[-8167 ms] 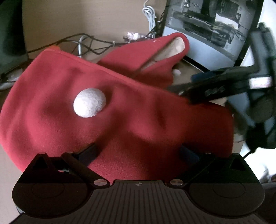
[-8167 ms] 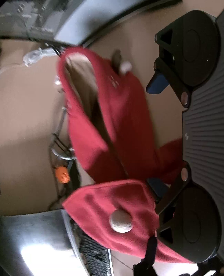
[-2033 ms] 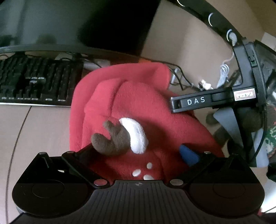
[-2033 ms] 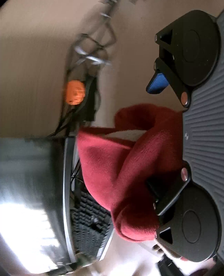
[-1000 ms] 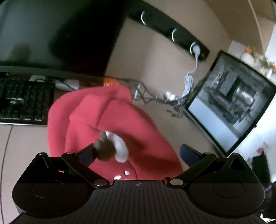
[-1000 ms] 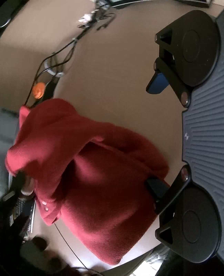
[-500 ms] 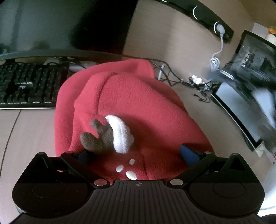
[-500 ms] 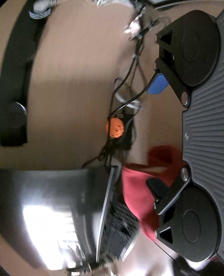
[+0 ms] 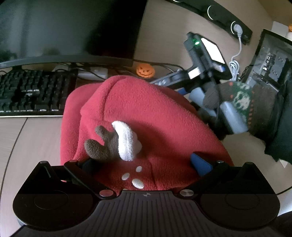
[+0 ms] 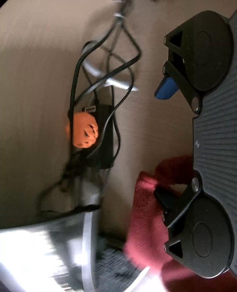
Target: Fold clothes
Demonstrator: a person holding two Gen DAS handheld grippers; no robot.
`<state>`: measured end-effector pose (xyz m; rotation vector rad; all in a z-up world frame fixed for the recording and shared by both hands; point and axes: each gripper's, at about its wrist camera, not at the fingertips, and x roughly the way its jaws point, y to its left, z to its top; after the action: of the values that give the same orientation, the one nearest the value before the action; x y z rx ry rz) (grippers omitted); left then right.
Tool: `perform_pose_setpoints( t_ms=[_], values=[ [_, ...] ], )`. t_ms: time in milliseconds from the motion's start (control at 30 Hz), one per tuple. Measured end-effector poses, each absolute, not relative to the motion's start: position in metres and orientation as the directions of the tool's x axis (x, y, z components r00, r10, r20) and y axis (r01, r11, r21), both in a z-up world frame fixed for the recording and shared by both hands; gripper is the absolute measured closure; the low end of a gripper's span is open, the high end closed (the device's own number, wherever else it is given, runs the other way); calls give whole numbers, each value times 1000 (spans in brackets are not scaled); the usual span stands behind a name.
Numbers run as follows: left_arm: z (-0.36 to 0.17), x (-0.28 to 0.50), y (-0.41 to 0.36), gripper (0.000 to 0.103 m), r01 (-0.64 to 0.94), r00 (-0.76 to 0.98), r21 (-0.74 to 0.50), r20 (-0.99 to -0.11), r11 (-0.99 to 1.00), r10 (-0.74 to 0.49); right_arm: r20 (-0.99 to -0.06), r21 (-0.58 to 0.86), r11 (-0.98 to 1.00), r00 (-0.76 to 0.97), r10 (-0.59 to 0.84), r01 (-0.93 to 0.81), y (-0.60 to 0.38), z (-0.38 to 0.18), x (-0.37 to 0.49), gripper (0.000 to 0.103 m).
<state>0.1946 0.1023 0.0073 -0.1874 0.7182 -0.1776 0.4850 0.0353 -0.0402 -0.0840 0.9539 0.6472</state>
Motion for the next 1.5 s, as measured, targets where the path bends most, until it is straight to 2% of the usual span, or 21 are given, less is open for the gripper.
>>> perform_pose_setpoints(
  t_ms=[100, 233, 400, 467, 500, 633, 700, 767, 833, 900, 1033, 1133, 1300, 1400, 1500],
  values=[
    [7, 193, 104, 0, 102, 738, -235, -634, 966, -233, -720, 361, 771, 369, 588, -525, -1, -19, 466, 0],
    [7, 192, 106, 0, 111, 740, -245, -626, 963, -245, -678, 414, 707, 323, 660, -574, -32, -1, 426, 0],
    [6, 190, 108, 0, 120, 744, -253, -617, 960, -256, -701, 385, 658, 259, 665, -647, -25, -6, 382, 0],
    [5, 190, 108, 0, 123, 744, -254, -616, 959, -258, -751, 378, 671, 212, 625, -638, -8, -24, 375, 0],
    [5, 190, 108, 0, 122, 743, -250, -618, 961, -255, -770, 384, 684, 193, 608, -621, 0, -34, 374, 0],
    [2, 189, 110, 0, 112, 741, -234, -628, 966, -238, -734, 524, 696, 154, 661, -491, 4, -50, 377, 0],
    [1, 186, 116, 0, 107, 743, -266, -618, 958, -255, -719, 587, 690, 119, 685, -424, 0, -57, 381, 0],
    [0, 184, 120, 0, 112, 744, -285, -610, 952, -271, -686, 681, 668, 56, 725, -300, -9, -74, 386, 0],
    [0, 182, 120, 0, 120, 743, -278, -612, 953, -272, -612, 784, 605, -8, 791, -140, -20, -91, 391, 0],
    [4, 181, 121, 0, 133, 736, -277, -615, 951, -282, -578, 813, 574, -14, 816, -98, -26, -97, 389, 0],
    [21, 167, 152, 0, 162, 725, -409, -569, 898, -389, -631, 711, 644, 148, 762, -282, -36, -65, 372, 0],
    [28, 155, 186, 0, 106, 767, -475, -520, 874, -376, -652, 600, 692, 256, 714, -401, -37, -39, 355, 0],
    [-2, 188, 212, 0, -84, 687, -475, -664, 876, -294, -656, 543, 645, 207, 726, -538, -27, -12, 323, 0],
    [-15, 198, 203, 0, -88, 654, -470, -693, 878, -305, -727, 402, 615, 172, 665, -678, -17, -2, 291, 0],
    [-19, 197, 199, 0, -116, 649, -488, -697, 865, -305, -837, 195, 626, 205, 507, -755, -15, -15, 266, 0]
  ],
)
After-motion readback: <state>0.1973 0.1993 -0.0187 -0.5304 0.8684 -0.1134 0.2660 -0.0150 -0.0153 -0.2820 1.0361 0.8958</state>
